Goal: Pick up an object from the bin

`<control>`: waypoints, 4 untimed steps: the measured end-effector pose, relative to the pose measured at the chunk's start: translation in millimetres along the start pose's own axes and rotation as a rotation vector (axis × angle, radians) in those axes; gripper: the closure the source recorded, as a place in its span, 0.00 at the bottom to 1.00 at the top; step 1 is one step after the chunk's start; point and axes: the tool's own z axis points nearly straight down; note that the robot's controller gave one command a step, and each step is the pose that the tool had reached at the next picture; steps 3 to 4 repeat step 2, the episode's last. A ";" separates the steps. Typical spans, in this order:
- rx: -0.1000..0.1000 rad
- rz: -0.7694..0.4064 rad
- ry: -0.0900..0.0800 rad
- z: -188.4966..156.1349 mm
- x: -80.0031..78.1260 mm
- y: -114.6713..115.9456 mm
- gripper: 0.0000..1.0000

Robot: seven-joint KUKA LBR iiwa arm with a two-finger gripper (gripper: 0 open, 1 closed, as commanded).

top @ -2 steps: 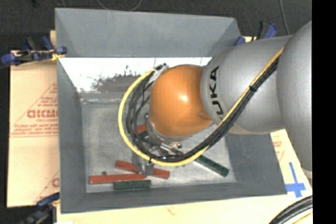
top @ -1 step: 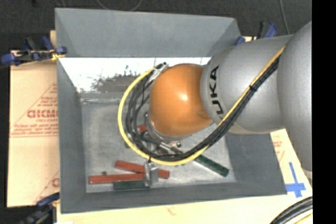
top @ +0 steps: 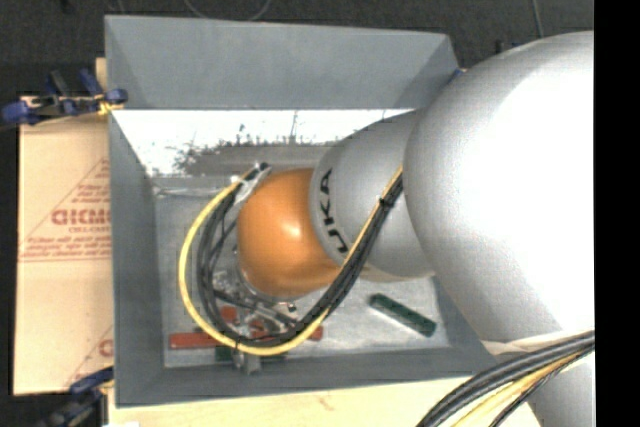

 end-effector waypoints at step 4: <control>0.003 0.062 0.018 -131.7 -11.9 -51.7 1.00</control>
Offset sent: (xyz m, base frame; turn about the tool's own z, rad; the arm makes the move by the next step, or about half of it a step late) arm 0.0000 0.0000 0.0000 0.0000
